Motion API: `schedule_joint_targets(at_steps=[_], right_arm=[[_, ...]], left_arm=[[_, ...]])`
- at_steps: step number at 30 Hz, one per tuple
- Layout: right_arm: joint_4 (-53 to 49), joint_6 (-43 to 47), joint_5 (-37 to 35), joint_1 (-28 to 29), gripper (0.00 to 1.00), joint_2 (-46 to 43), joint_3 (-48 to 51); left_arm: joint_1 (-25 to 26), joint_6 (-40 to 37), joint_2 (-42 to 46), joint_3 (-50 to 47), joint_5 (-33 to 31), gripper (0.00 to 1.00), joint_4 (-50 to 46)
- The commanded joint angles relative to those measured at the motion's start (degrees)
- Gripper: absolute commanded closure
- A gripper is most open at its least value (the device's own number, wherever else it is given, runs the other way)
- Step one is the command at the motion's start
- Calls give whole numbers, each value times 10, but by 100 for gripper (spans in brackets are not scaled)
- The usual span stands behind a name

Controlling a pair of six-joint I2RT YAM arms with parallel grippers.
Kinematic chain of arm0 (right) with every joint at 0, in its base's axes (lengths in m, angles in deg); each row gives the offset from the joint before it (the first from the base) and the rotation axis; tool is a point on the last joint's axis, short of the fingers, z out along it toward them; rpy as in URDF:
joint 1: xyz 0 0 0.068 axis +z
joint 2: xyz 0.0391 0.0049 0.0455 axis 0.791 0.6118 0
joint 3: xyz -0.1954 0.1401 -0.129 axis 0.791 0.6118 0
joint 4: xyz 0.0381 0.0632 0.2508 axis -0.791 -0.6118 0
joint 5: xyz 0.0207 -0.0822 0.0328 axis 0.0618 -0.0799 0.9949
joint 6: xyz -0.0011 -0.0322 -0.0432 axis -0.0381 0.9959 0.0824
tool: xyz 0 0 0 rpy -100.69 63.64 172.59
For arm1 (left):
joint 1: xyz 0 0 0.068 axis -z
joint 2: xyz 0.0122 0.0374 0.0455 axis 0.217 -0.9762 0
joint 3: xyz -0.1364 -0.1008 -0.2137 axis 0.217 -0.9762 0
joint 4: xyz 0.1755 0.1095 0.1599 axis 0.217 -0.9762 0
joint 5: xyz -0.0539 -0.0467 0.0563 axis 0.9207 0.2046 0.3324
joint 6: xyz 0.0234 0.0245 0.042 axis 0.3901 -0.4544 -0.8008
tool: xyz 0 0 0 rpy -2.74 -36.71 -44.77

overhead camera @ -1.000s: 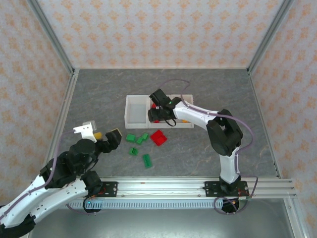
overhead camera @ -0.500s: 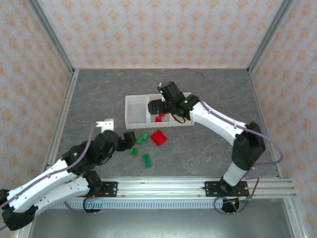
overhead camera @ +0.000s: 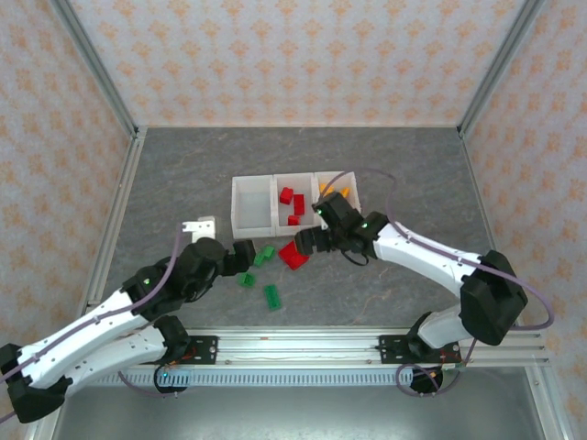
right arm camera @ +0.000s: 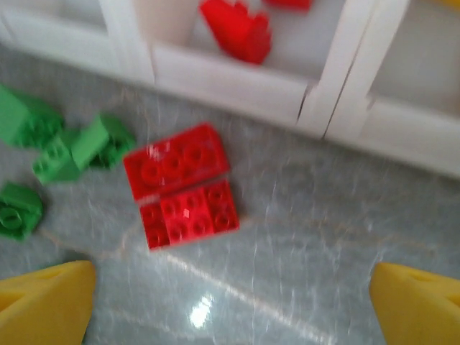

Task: Sort the legos into containers by color
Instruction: Pick up the lego from the center of the table.

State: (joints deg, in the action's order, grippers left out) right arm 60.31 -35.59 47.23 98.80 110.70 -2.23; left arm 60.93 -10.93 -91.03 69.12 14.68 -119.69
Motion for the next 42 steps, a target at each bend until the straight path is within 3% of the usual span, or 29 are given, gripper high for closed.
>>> schedule_joint_targets(at_steps=[1,8,15,26,35,42], right_arm=[[-9,6,-15,34,0,22,-3],[-20,42,-56,55,0,95,-39],[-18,75,-76,76,0,170,-81],[-42,99,-121,86,0,258,-143],[-53,123,-112,86,9,302,-176],[-61,124,-103,86,21,302,-175]], left_arm=[[4,-27,49,16,-55,1,-27],[4,-50,119,22,-81,1,-32],[4,-120,171,-18,-64,1,26],[4,-129,169,-29,-60,1,36],[4,-130,158,-29,-58,1,38],[4,-130,150,-29,-59,1,36]])
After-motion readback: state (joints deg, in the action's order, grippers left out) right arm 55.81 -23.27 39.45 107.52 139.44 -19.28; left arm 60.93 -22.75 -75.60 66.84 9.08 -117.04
